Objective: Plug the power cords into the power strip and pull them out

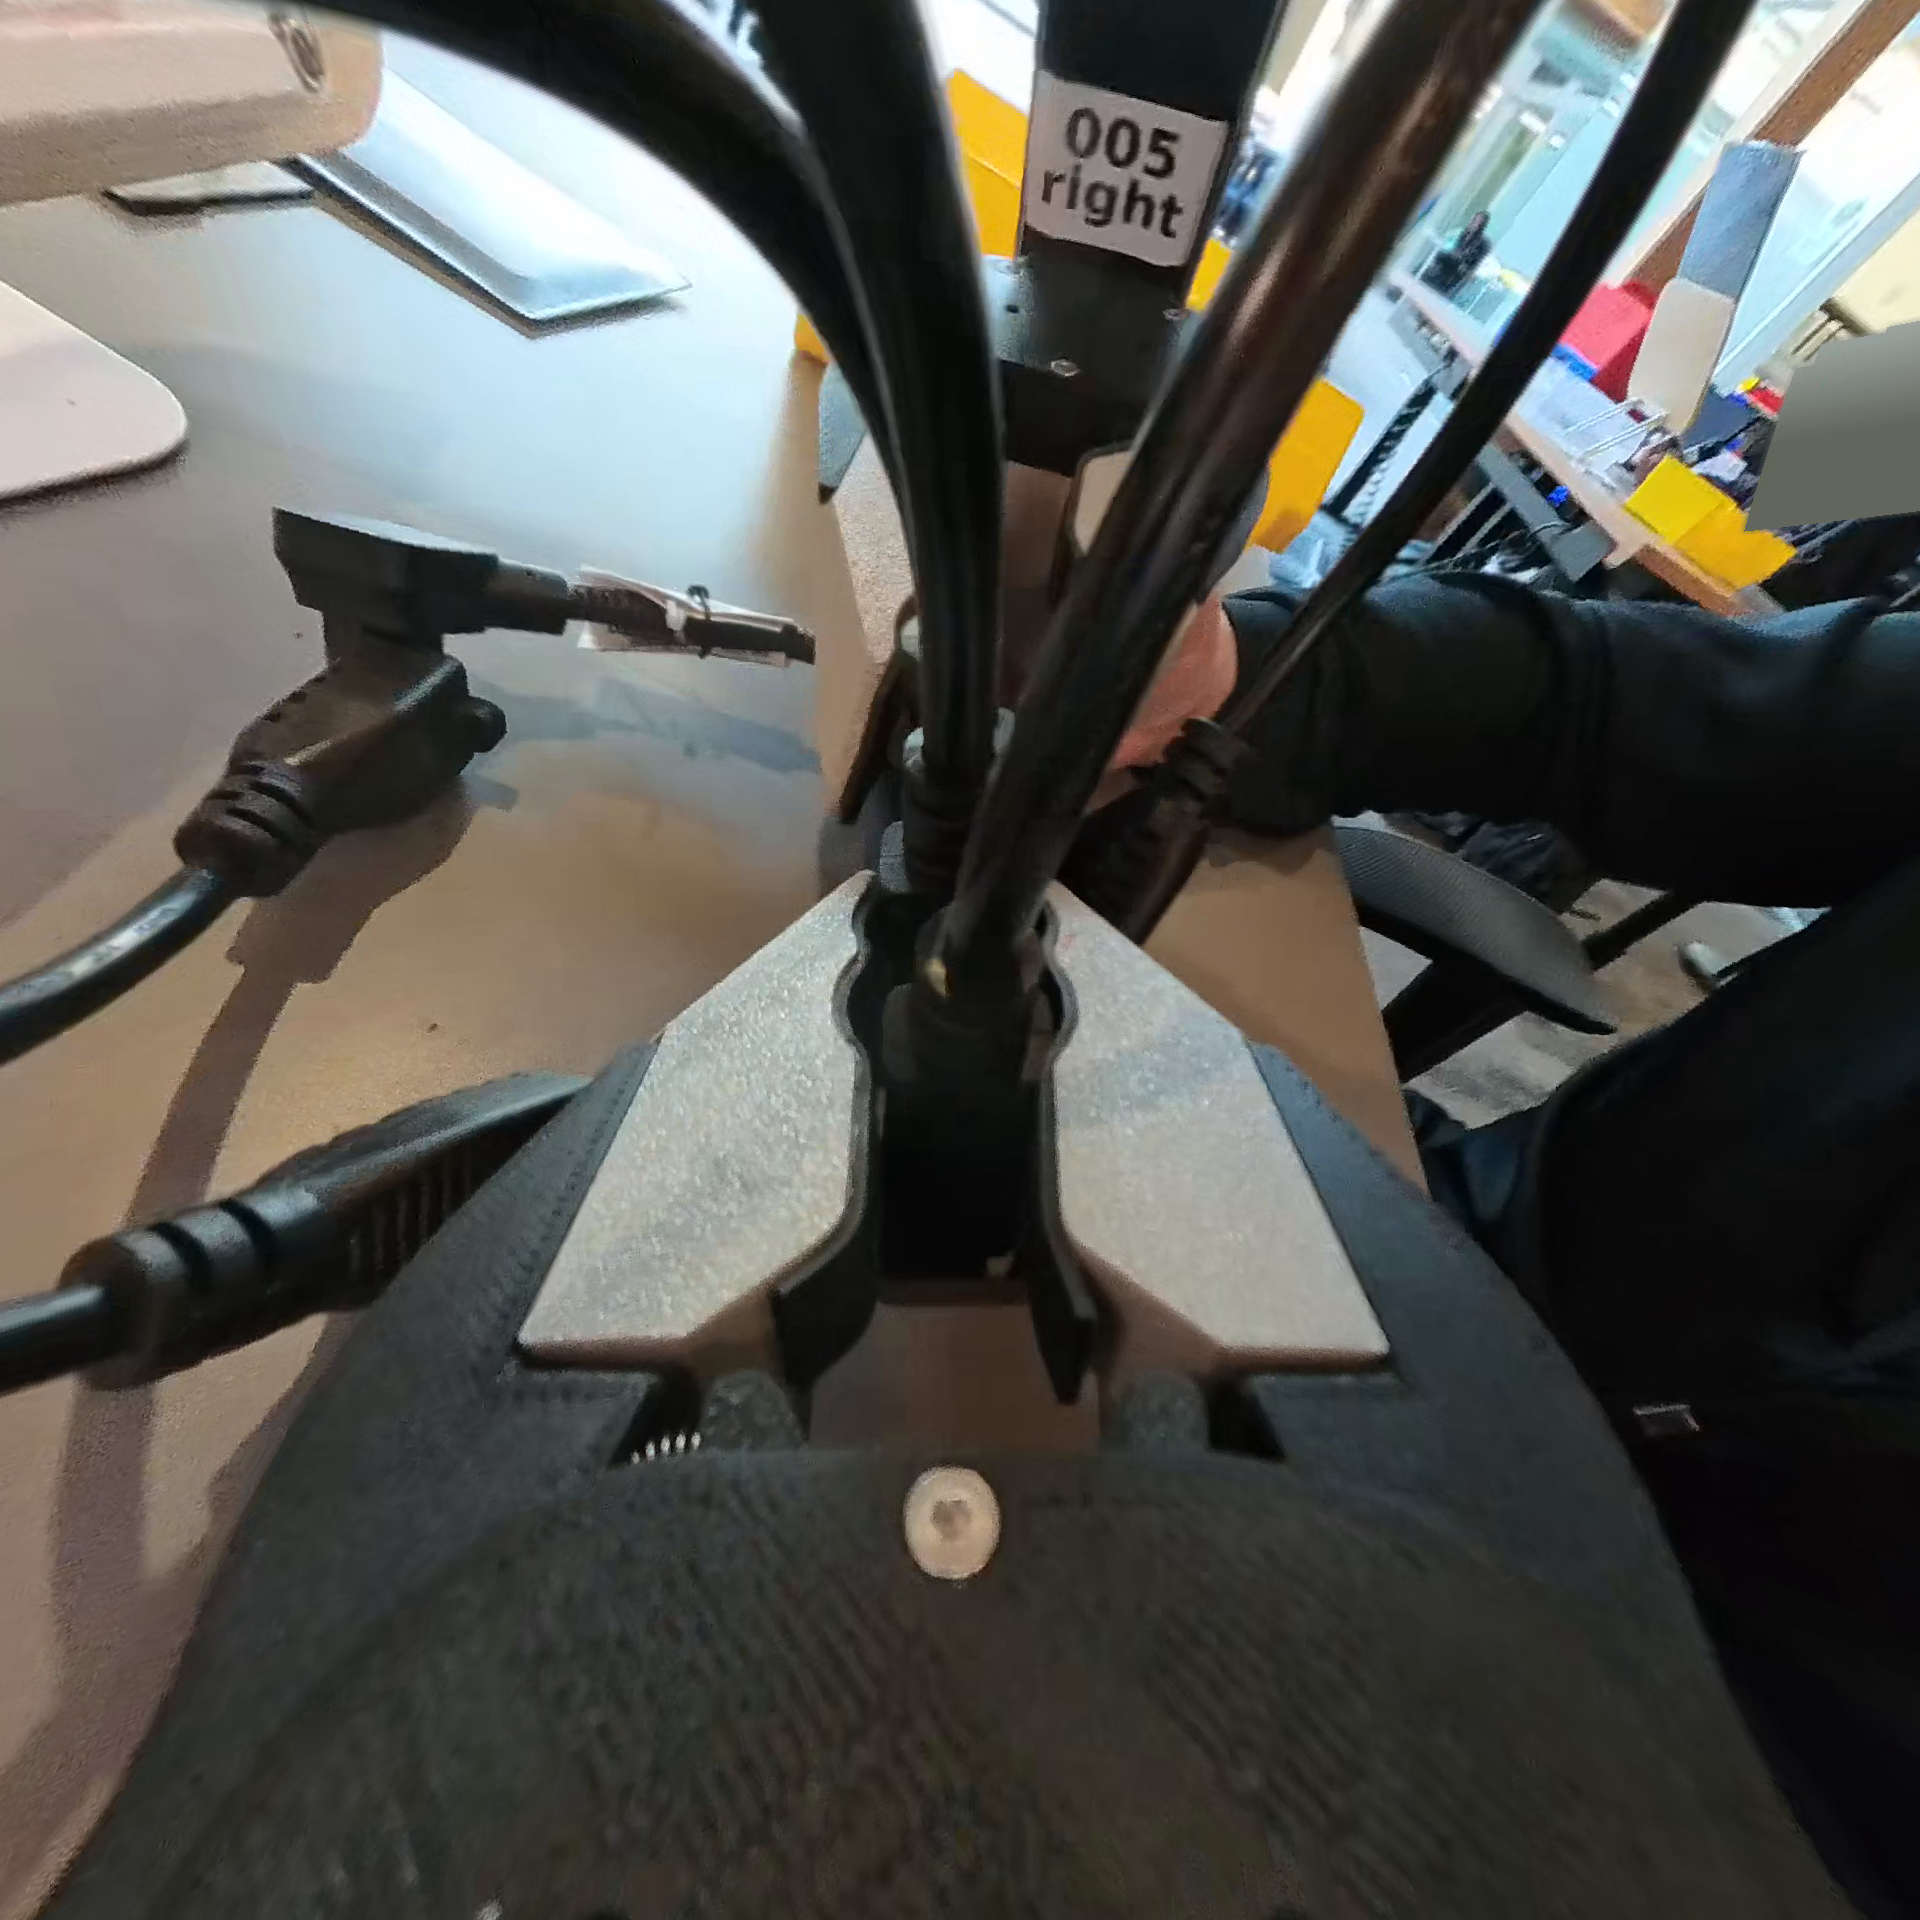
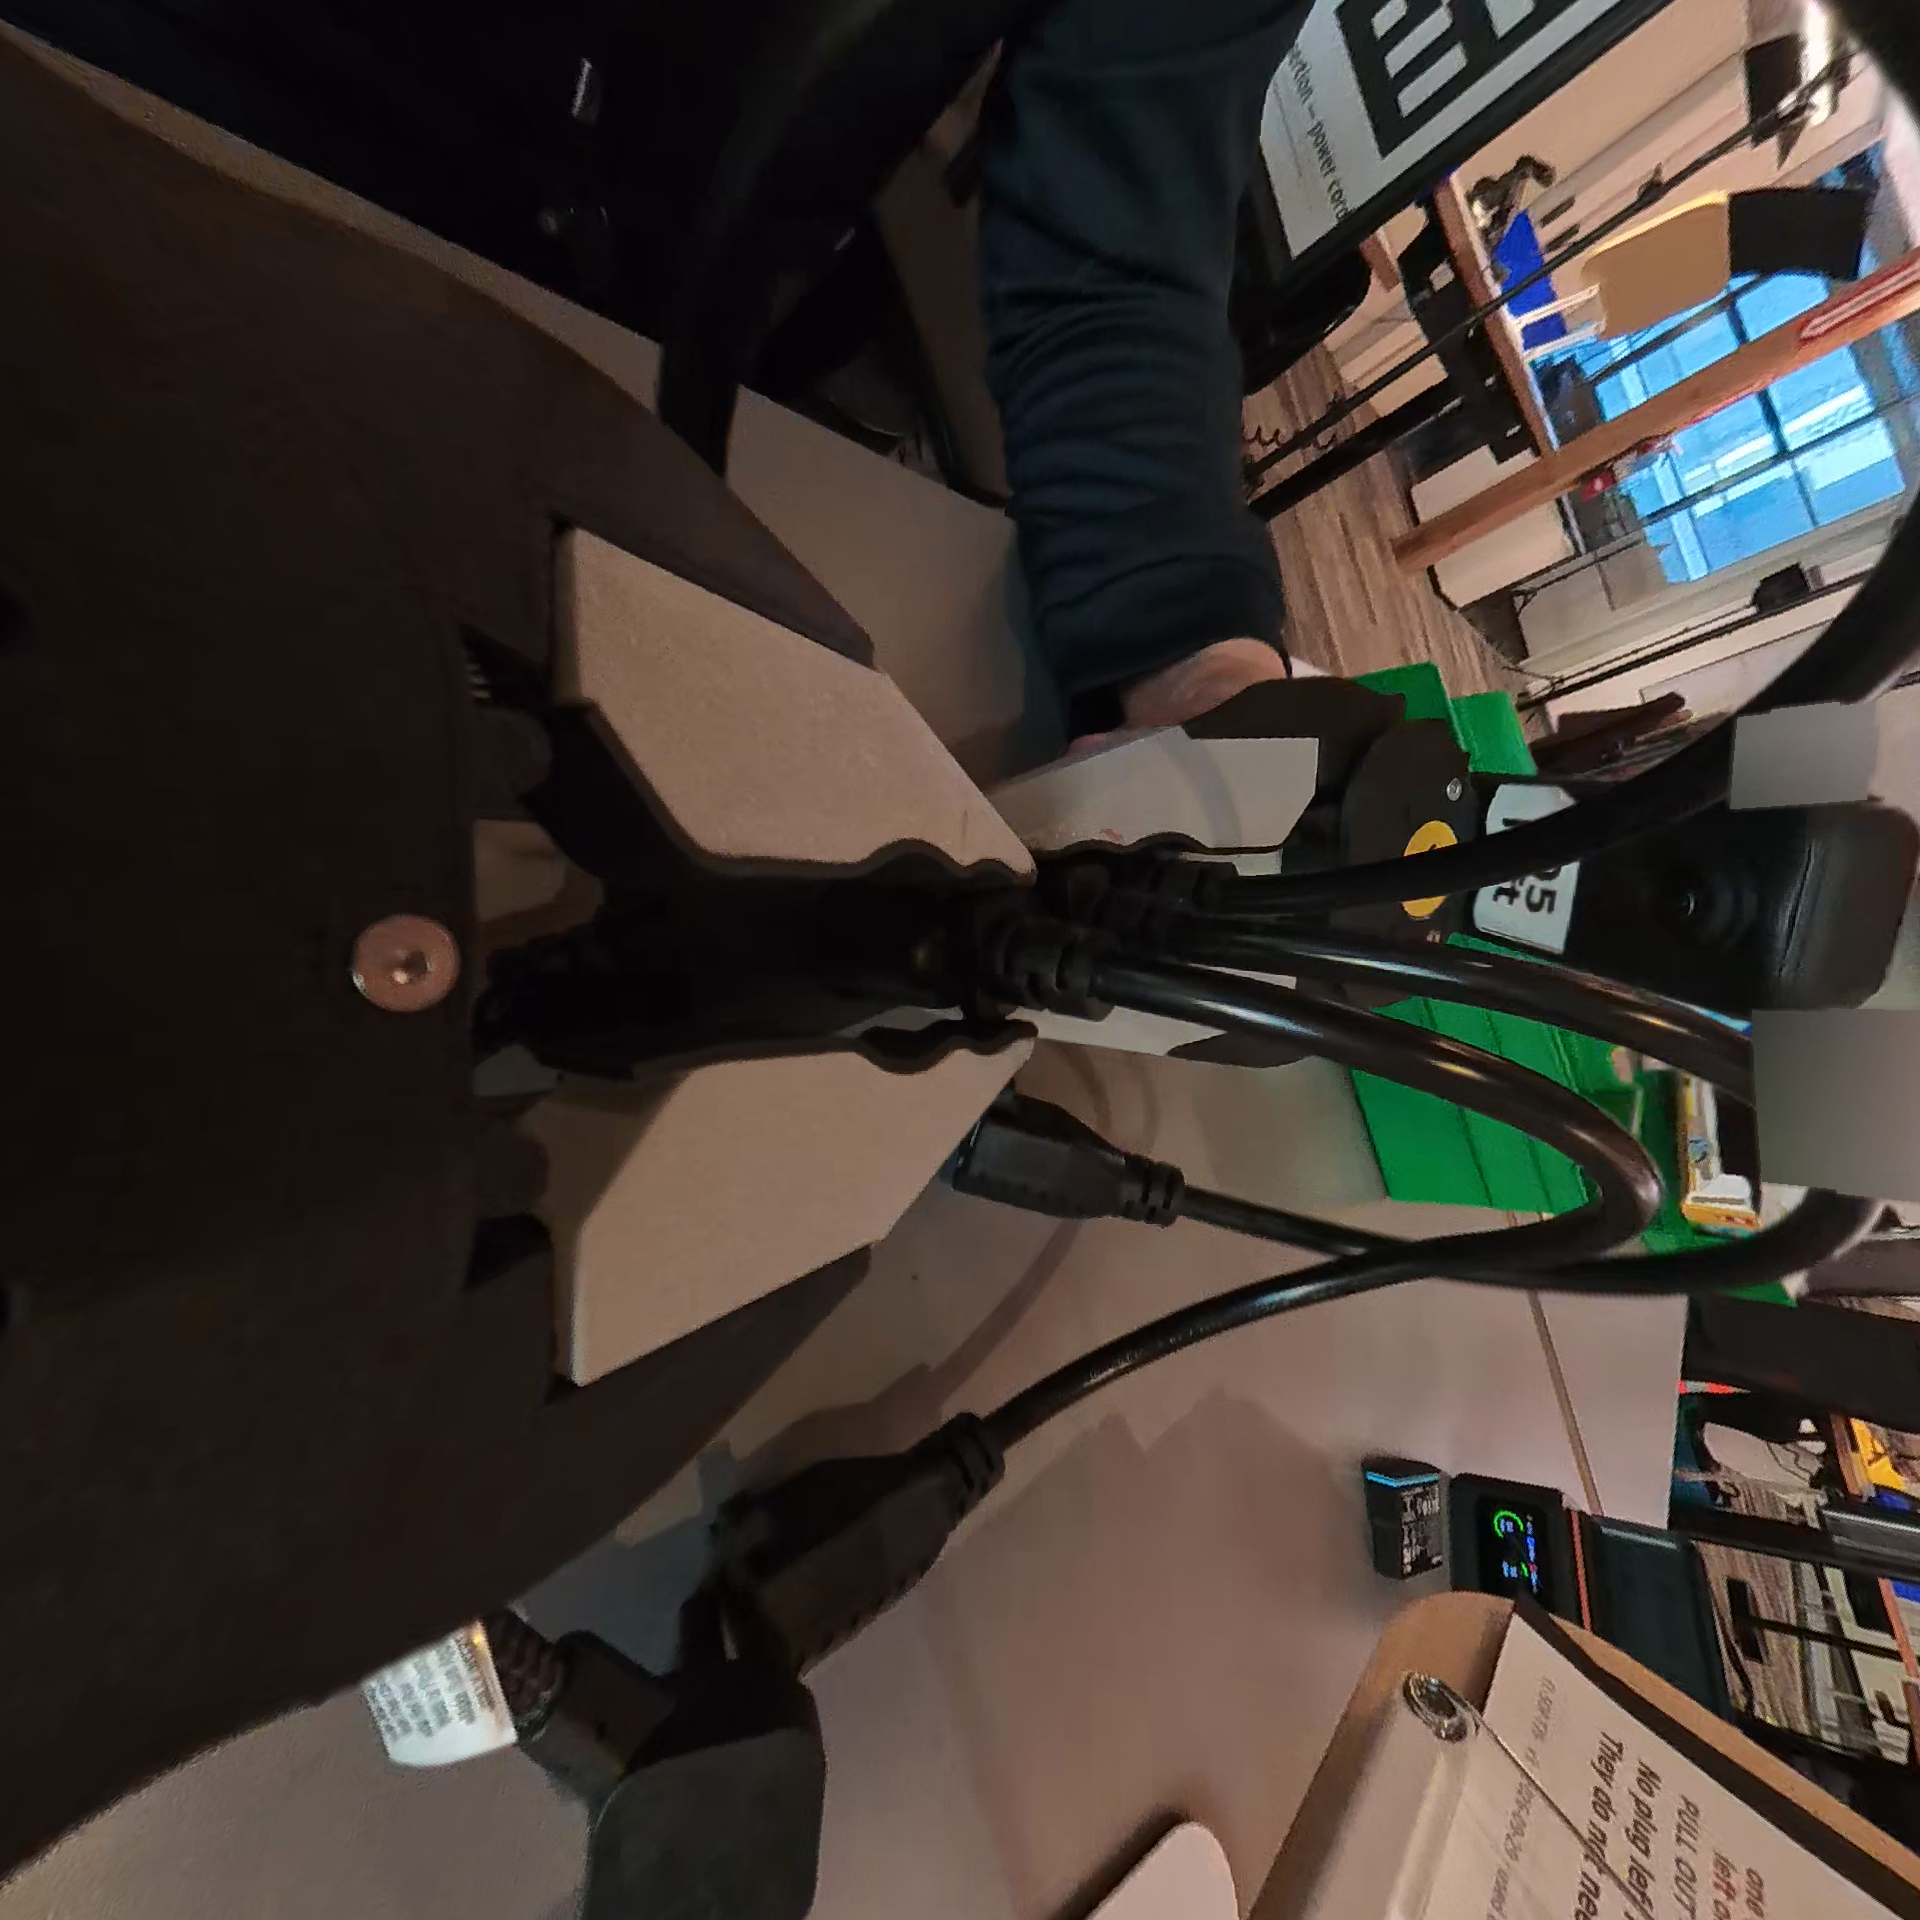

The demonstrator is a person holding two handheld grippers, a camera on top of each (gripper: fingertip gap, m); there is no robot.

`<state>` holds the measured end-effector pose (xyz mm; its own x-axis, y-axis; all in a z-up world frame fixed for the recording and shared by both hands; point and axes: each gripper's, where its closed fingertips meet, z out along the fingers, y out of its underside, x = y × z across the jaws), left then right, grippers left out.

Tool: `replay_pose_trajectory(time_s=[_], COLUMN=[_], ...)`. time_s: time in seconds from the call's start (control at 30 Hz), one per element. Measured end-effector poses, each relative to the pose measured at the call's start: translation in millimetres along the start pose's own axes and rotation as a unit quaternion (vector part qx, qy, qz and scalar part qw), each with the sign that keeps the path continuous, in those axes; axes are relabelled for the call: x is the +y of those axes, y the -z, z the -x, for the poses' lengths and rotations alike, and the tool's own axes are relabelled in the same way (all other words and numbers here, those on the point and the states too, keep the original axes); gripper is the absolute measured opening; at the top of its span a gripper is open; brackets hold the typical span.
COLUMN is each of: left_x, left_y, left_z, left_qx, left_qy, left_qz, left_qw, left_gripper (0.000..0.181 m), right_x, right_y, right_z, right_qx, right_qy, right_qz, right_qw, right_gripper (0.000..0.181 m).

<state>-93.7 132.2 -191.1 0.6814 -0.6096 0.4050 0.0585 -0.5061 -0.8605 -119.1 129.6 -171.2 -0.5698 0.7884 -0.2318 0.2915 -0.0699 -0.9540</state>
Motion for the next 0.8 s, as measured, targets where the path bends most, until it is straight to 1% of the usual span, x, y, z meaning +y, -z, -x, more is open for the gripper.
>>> replay_pose_trajectory(time_s=[0.23,0.3,0.43,0.5,0.57,0.67,0.8], left_x=[5,7,15,18,17,12,9], left_y=[-4,-5,-9,-10,-8,-2,1], left_z=[3,4,5,5,5,4,4], left_qx=[0.008,0.006,-0.004,-0.004,0.004,0.024,0.036], left_qy=[0.024,0.028,0.027,0.032,0.046,0.073,0.089], left_qz=[0.009,0.016,0.045,0.053,0.047,0.022,0.009], left_qw=[1.000,0.999,0.999,0.998,0.998,0.997,0.995], left_gripper=[0.025,0.025,0.025,0.025,0.025,0.025,0.025], right_x=[4,1,-9,-10,-8,4,11], right_y=[0,2,12,17,21,23,20], right_z=[-3,-4,-8,-12,-14,-13,-10], right_qx=[-0.007,-0.011,-0.025,-0.030,-0.031,-0.036,-0.034], right_qy=[-0.012,-0.017,-0.043,-0.054,-0.053,-0.043,-0.022], right_qz=[0.014,0.004,-0.034,-0.042,-0.032,0.014,0.044], right_qw=[1.000,1.000,0.998,0.997,0.998,0.998,0.998], right_gripper=[0.022,0.022,0.013,0.013,0.014,0.020,0.020])
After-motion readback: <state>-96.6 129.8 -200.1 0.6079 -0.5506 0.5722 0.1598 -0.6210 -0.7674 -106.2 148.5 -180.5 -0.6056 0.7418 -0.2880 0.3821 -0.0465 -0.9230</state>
